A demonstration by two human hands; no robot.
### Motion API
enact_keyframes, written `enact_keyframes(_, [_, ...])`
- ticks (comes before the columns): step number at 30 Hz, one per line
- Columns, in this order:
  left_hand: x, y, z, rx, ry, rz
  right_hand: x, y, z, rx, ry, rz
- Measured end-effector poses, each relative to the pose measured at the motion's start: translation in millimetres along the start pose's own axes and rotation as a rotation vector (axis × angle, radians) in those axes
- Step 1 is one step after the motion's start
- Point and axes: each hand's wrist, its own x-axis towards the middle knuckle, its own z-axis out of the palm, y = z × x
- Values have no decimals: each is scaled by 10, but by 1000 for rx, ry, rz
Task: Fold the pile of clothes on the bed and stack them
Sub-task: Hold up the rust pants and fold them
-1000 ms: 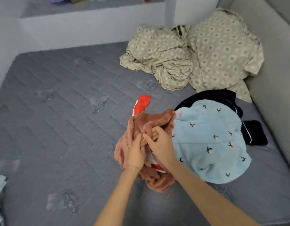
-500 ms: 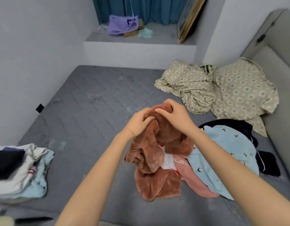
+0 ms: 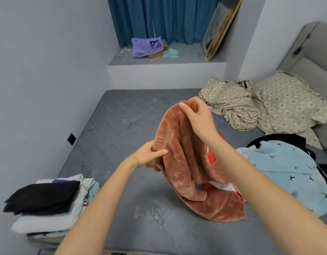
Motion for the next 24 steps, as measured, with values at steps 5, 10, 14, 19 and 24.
enact_keyframes(5, [-163,-243,-337,-21,68,3,30,-207,38,46,86,-17])
enact_keyframes(10, [-233,-25,-682,32,346,146,131,-299,-53,-2,187,-45])
enact_keyframes(14, [-419,373,-1080,78,551,297,211,-392,-120,-62,214,-85])
enact_keyframes(19, [-662,827,-1421,76,606,380,192,-521,-93,-82,153,-135])
enact_keyframes(24, [-791,961,-1666,80,540,377,194,-662,-45,-76,136,-156])
